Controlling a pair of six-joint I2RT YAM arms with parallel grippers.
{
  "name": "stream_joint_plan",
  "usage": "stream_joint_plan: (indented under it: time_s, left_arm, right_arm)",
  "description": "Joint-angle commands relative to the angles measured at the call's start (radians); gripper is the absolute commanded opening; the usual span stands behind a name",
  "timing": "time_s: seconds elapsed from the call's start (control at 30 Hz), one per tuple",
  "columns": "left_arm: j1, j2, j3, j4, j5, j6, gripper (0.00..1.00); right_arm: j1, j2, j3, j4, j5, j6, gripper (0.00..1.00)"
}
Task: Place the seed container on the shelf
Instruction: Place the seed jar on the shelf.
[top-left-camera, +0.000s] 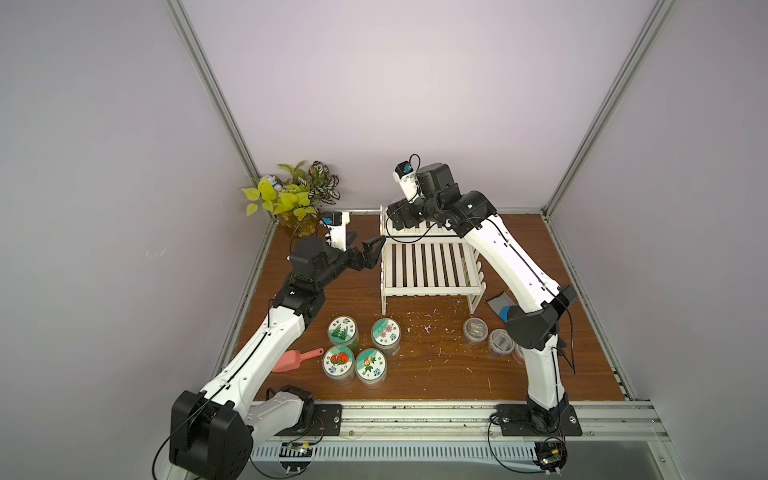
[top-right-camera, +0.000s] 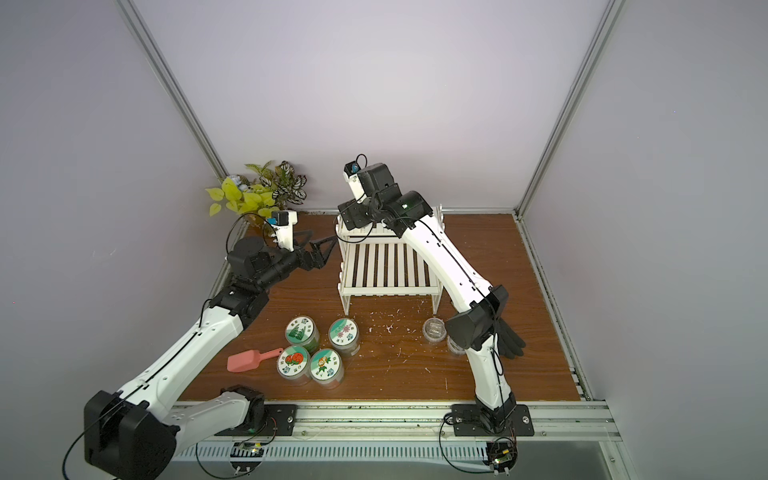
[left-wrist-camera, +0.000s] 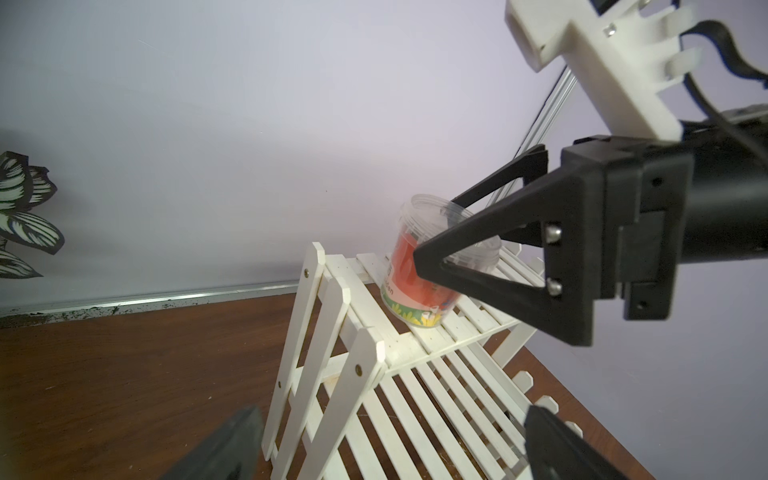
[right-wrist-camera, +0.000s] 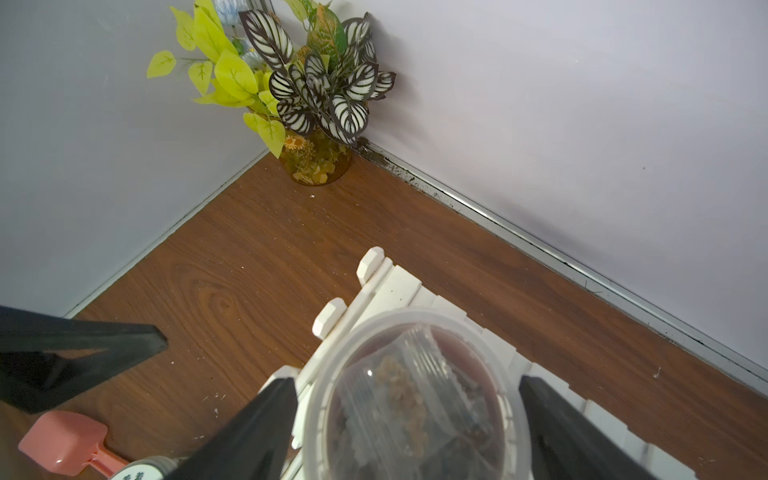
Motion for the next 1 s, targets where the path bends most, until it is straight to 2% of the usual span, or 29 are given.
stream_joint_plan:
  time_s: [0.0, 0.1, 0.2, 0.4, 0.6, 0.97]
  left_arm:
    - [0.009, 0.006, 0.013, 0.018, 0.021, -0.002, 1.0]
    - [0.009, 0.004, 0.013, 0.015, 0.02, 0.001, 1.0]
    - [0.008, 0.0, 0.015, 0.01, 0.017, 0.007, 1.0]
    - [0.009, -0.009, 0.021, -0.032, -0.006, 0.056, 1.0]
    - [0.009, -0.011, 0.034, -0.086, -0.039, 0.13, 1.0]
    - [0.009, -0.001, 0.033, -0.066, -0.053, 0.222, 1.0]
  right_arm:
    - [-0.006, -0.011, 0.017, 0.0, -0.022, 0.004, 0.81]
    - [-0.006, -0.012, 0.034, 0.0, -0.043, -0.01, 0.71]
    - [-0.008, -0.017, 0.057, 0.001, -0.076, -0.055, 0.66]
    - [-0.044, -0.022, 0.062, 0.008, -0.188, -0.177, 0.66]
    - [-0.077, -0.004, 0.06, 0.041, -0.354, -0.244, 0.67]
    - [-0.082, 0.039, 0.061, 0.076, -0.452, -0.293, 0.68]
